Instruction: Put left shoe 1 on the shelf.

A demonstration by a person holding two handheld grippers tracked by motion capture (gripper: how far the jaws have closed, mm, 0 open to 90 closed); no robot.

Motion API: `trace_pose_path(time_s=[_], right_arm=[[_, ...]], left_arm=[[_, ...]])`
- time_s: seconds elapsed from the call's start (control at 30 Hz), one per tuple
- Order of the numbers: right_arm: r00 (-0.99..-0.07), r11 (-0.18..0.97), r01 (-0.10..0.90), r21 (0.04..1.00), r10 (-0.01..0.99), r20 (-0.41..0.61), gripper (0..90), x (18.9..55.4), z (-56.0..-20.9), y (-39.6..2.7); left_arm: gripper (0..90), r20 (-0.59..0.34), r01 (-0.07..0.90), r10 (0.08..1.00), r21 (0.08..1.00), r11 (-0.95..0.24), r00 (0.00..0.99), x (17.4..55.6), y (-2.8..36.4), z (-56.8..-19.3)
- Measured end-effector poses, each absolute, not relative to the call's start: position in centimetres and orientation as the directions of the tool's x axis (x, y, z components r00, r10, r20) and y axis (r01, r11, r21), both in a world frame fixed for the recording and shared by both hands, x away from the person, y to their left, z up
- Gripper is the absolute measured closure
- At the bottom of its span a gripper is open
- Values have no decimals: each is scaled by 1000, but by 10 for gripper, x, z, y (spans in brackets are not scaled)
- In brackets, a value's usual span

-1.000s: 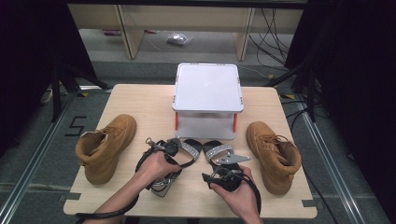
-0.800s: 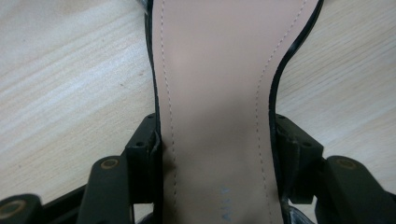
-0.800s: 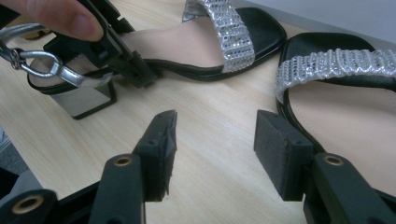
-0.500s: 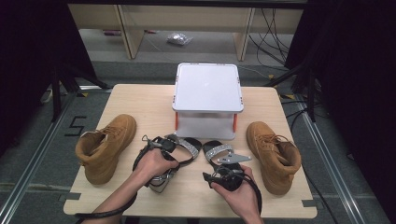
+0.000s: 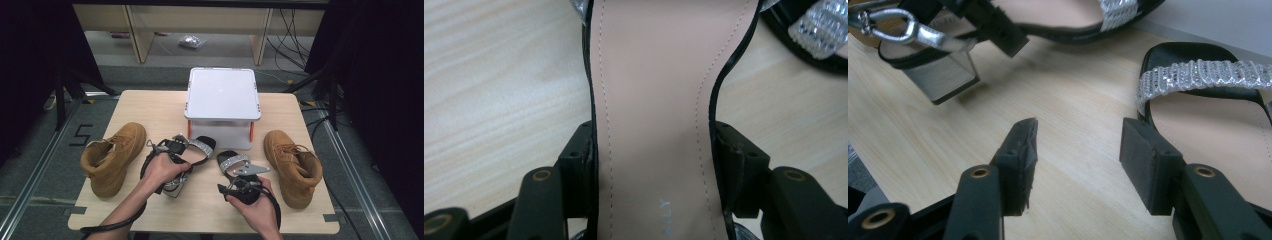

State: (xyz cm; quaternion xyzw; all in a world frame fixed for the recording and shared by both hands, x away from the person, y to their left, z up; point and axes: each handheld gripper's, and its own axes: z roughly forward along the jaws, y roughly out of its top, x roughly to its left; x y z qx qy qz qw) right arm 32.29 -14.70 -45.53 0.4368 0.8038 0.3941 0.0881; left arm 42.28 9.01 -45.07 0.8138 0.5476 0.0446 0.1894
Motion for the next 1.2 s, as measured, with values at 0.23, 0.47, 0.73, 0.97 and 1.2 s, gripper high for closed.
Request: trace_pose_path(time_s=[0.23,0.47,0.73,0.97,1.2], right_arm=[[-593,295,640,709,777,211,496,322,-456,-146],[-597,305,629,715,779,193,497,322,-455,-147],[-591,308,635,709,785,188,496,321,-454,-147],[-587,303,638,708,786,193,496,321,-454,-147],[-592,296,637,712,779,207,496,321,-455,-148]], left_arm=[[422,-151,875,915,386,-294,374,436,89,-447],[422,-170,872,921,418,-254,350,452,85,-444],[423,-182,870,923,435,-233,339,462,77,-446],[423,-183,863,925,454,-222,334,469,71,-448],[423,-170,857,931,470,-210,322,475,67,-450]])
